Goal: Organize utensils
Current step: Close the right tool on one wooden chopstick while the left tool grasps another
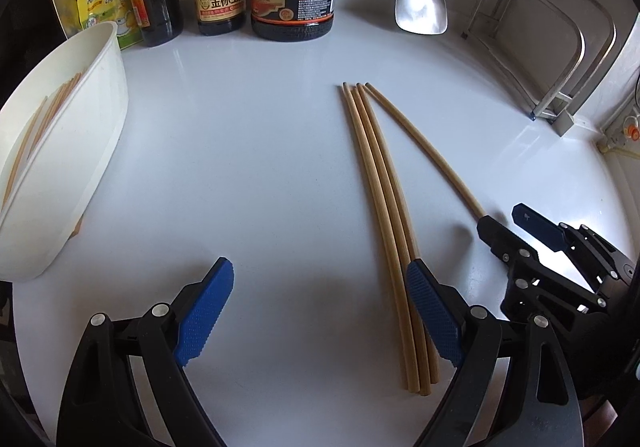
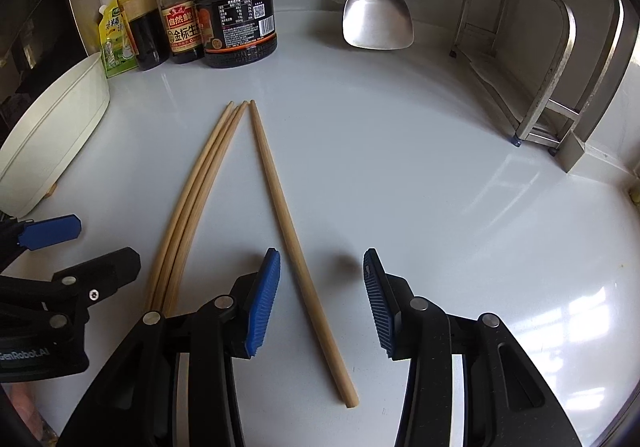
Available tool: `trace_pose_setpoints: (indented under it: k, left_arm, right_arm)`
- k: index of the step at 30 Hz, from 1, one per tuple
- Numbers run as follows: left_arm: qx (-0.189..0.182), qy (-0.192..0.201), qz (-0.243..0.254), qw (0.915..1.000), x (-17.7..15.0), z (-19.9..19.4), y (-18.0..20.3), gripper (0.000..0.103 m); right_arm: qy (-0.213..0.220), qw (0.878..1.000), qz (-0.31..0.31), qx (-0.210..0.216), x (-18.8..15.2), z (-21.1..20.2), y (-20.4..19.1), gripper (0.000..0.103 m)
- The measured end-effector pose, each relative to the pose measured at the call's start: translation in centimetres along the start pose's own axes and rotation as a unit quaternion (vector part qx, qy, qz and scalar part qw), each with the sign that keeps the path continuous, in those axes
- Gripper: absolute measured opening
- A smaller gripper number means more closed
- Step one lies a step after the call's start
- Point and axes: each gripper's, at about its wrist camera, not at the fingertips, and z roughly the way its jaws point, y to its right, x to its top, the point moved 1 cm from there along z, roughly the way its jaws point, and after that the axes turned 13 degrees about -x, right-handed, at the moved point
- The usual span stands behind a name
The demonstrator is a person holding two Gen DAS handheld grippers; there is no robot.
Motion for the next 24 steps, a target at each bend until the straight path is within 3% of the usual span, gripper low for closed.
trace_pose_setpoints:
  k: [7, 11, 20, 24]
  left_arm:
    - [0.013, -0.009, 0.006, 0.9999, -0.6, 0.9, 0.4, 0.087]
    - [0.041, -0.011, 0.017, 0.999, -0.9, 1.1, 0.3, 0.087]
    - [0.05, -0.002, 0.002, 0.9987, -0.4, 1.1, -0.8, 0.09]
    - [0.046, 0.0, 0.015, 0.9988, 0.1, 1.2, -0.1, 0.075]
  right_arm:
    - [0.003, 1.0, -0.005, -0.004, -0.2, 0.0, 0.2, 0.042]
    - [-0.002, 1.0, -0.004, -0.006, -0.2, 0.3, 0.3, 0.042]
    - [0.002, 1.0, -0.023, -0.003, 0.2, 0.9, -0.4, 0.042]
    - [0.005, 0.999, -0.035, 0.011, 0.5, 1.0, -0.9, 0.042]
